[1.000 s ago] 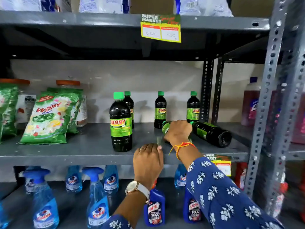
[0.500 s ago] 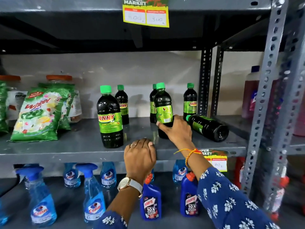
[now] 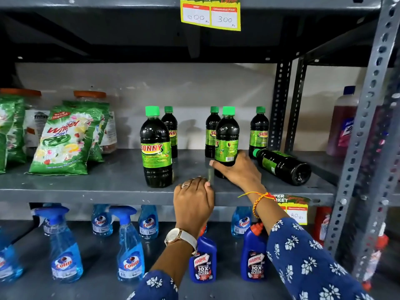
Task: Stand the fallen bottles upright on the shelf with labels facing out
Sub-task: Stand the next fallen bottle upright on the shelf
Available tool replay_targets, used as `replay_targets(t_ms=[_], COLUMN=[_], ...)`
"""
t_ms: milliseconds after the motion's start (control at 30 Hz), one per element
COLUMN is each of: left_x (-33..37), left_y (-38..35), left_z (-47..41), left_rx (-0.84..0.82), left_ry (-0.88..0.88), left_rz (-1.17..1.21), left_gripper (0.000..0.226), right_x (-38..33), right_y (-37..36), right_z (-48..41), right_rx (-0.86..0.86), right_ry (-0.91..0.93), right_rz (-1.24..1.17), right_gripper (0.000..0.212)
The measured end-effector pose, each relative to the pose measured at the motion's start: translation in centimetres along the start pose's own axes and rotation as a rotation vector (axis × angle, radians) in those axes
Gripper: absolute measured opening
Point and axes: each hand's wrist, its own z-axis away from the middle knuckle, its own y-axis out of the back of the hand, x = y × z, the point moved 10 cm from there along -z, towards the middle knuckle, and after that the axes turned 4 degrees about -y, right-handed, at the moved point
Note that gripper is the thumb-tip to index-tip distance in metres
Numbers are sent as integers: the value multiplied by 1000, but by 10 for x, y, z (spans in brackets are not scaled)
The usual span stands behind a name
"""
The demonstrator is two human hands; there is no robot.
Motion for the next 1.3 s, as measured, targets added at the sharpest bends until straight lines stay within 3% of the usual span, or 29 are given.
replay_targets(t_ms=[67, 267, 367, 467, 600, 700, 800, 1300], left_x=[-1, -2, -1, -1, 0, 0, 0, 1], left_y=[0, -2, -2, -2, 0, 0, 1, 3], left_z=[-1, -2, -1, -1, 0, 0, 0, -2], left_rx=[14, 23, 23, 27, 37, 43, 53, 49], left_ry=[6, 5, 3, 0, -3, -7, -5, -4], left_rz=[14, 26, 25, 25, 29, 29, 32, 5], left_gripper=[34, 34, 34, 35, 35, 36, 36, 34], right_x=[-4, 2, 1, -1, 8, 12, 12, 3], right_y=[-2, -14, -18, -19, -25, -26, -24, -16], right_z=[-2, -11, -12, -12, -18, -21, -22, -12], right_rx=[-16, -136, -179, -171, -214, -211, -180, -190], right_ry=[28, -16, -15, 19, -36, -59, -31, 25], right_rz=[-52, -345, -416, -404, -426, -411, -423, -437], right_gripper=[92, 60, 63, 67, 57, 79, 87, 55])
